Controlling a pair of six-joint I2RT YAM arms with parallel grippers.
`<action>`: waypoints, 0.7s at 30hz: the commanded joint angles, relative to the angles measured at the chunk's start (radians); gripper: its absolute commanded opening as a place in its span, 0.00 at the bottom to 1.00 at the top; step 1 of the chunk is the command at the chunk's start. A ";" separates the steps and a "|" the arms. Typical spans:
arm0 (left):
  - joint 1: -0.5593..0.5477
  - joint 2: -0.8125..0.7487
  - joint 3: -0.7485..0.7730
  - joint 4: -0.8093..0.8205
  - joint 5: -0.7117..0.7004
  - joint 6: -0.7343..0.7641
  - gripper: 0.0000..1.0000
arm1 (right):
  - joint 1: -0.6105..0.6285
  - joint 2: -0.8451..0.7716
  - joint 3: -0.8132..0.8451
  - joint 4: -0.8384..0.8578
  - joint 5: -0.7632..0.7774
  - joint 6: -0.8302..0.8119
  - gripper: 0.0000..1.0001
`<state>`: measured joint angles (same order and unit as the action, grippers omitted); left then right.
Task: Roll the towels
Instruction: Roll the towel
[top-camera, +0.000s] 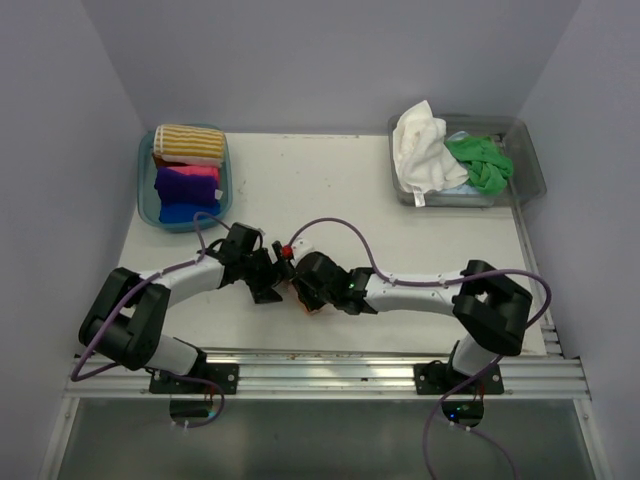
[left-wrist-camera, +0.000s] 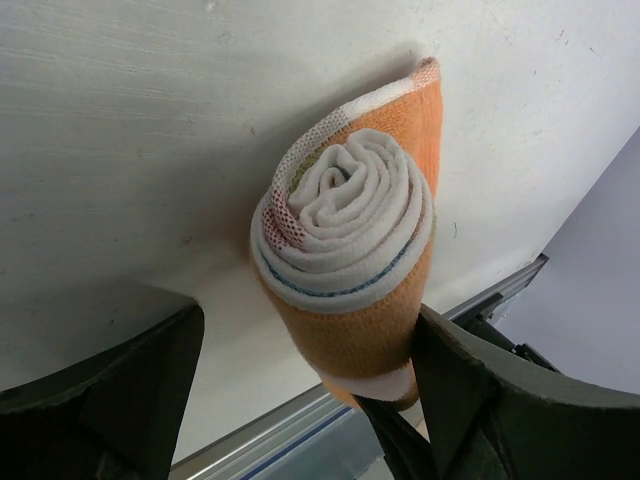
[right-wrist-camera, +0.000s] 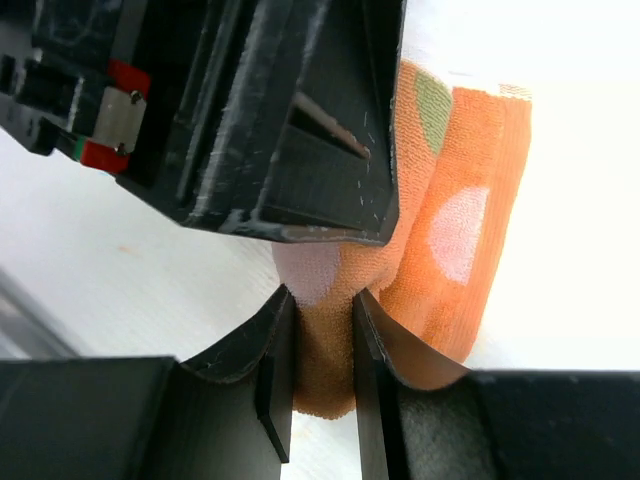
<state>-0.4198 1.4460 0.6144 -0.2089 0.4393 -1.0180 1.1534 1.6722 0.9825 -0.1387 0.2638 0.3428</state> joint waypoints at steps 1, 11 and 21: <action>0.007 -0.006 0.010 -0.014 -0.019 0.035 0.86 | -0.041 -0.045 -0.047 0.134 -0.260 0.082 0.10; 0.006 0.010 0.011 0.009 -0.005 0.030 0.70 | -0.176 -0.028 -0.140 0.375 -0.600 0.252 0.09; 0.006 0.033 0.008 0.009 0.001 0.029 0.44 | -0.239 0.026 -0.150 0.397 -0.700 0.357 0.24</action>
<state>-0.4191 1.4670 0.6144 -0.2108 0.4313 -1.0023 0.9123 1.7077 0.8192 0.2565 -0.3916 0.6685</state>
